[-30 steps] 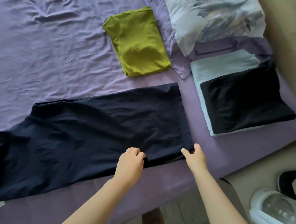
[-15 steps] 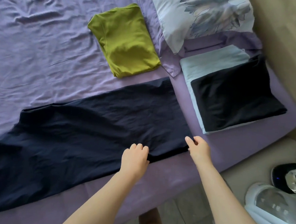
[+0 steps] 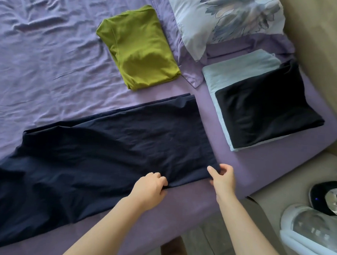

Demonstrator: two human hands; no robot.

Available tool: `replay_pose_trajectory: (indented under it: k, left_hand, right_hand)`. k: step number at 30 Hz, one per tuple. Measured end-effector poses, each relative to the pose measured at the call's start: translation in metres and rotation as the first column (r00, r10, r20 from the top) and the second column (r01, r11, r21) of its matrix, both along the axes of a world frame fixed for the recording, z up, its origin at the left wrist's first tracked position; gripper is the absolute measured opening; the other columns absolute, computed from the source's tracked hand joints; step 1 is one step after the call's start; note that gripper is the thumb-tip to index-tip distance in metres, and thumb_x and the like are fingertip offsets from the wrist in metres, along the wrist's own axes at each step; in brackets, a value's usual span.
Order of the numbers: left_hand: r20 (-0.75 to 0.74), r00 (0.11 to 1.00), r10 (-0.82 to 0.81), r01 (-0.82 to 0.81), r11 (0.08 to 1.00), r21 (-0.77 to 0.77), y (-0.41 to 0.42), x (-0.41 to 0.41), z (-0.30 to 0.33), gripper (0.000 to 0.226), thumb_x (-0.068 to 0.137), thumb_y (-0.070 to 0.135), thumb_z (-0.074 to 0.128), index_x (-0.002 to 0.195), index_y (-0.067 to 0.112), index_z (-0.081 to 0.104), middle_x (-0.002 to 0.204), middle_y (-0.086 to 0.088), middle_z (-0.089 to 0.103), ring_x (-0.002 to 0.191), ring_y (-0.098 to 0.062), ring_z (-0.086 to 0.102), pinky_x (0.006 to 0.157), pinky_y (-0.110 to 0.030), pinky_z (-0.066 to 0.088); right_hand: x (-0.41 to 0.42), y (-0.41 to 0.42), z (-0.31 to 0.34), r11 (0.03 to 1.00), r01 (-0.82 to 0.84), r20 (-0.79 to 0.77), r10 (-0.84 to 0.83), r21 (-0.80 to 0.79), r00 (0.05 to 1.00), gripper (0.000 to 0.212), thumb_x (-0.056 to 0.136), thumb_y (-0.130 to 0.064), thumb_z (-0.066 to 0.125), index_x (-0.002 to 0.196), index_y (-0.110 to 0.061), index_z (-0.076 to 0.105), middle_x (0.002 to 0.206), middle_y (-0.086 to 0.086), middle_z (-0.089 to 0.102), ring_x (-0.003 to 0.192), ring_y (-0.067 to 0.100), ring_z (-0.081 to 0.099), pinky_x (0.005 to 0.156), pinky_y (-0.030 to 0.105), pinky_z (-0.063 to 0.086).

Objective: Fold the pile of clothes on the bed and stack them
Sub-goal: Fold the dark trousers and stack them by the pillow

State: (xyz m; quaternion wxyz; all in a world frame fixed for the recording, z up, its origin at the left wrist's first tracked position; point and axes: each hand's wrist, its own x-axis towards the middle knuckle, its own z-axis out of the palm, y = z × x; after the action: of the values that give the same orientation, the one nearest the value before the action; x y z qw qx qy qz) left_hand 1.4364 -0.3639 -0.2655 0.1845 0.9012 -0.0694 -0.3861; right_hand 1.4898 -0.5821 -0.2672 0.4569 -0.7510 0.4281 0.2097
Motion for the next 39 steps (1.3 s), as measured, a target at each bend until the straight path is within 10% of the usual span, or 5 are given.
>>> replay_pose_trajectory:
  k: [5, 10, 16, 32, 39]
  left_hand:
    - [0.156, 0.975, 0.161, -0.153, 0.986, -0.062, 0.004, -0.009, 0.000, 0.037, 0.097, 0.028, 0.042, 0.133, 0.024, 0.049, 0.122, 0.003, 0.052, 0.109, -0.019, 0.048, 0.089, -0.031, 0.042]
    - [0.282, 0.906, 0.314, -0.324, 0.946, -0.013, 0.033, -0.015, 0.006, 0.031, 0.095, 0.032, 0.052, 0.121, 0.019, 0.063, 0.124, 0.002, 0.056, 0.121, -0.023, 0.046, 0.091, -0.034, 0.041]
    - [0.199, 0.920, 0.337, -0.379, 0.894, 0.238, 0.077, -0.034, -0.001, 0.053, 0.098, 0.034, 0.043, 0.148, 0.028, 0.028, 0.159, -0.004, 0.016, 0.146, -0.027, 0.010, 0.114, -0.045, 0.020]
    - [0.187, 0.841, 0.508, -0.539, 0.754, 0.376, 0.204, -0.078, -0.010, 0.075, 0.093, 0.057, 0.040, 0.152, 0.035, -0.001, 0.161, -0.002, -0.011, 0.147, -0.030, -0.010, 0.114, -0.058, 0.011]
    - [0.201, 0.803, 0.562, -0.595, 0.731, 0.335, 0.269, -0.110, -0.009, 0.071, 0.094, 0.062, 0.029, 0.152, 0.034, 0.000, 0.160, -0.003, -0.015, 0.146, -0.029, -0.016, 0.116, -0.056, 0.007]
  right_hand:
    - [0.023, 0.003, 0.004, 0.994, -0.044, 0.047, 0.039, 0.104, 0.998, 0.008, 0.086, -0.012, 0.068, 0.085, -0.012, 0.060, 0.072, -0.002, 0.057, 0.064, 0.014, 0.046, 0.053, 0.020, 0.038]
    - [0.032, -0.005, 0.012, 0.906, -0.289, -0.036, 0.293, -0.310, 0.956, 0.045, 0.090, -0.027, 0.064, 0.127, -0.007, 0.050, 0.121, 0.007, 0.053, 0.106, 0.030, 0.053, 0.083, 0.039, 0.043]
    - [0.037, 0.030, 0.019, 0.247, -0.725, -0.315, 0.778, -0.643, 0.544, 0.079, 0.085, -0.039, 0.068, 0.147, -0.016, 0.025, 0.148, 0.011, 0.032, 0.138, 0.029, 0.026, 0.109, 0.044, 0.028]
    - [0.026, 0.288, -0.013, -0.337, -0.860, -0.225, 0.937, -0.383, -0.267, 0.066, 0.096, -0.053, 0.039, 0.151, -0.036, 0.007, 0.161, 0.005, -0.007, 0.146, 0.034, -0.010, 0.113, 0.060, 0.010]
    - [0.038, 0.369, -0.003, -0.154, -0.796, -0.104, 0.988, -0.585, -0.115, 0.048, 0.095, -0.042, 0.050, 0.136, -0.019, 0.046, 0.150, 0.005, 0.036, 0.134, 0.028, 0.031, 0.103, 0.042, 0.031]
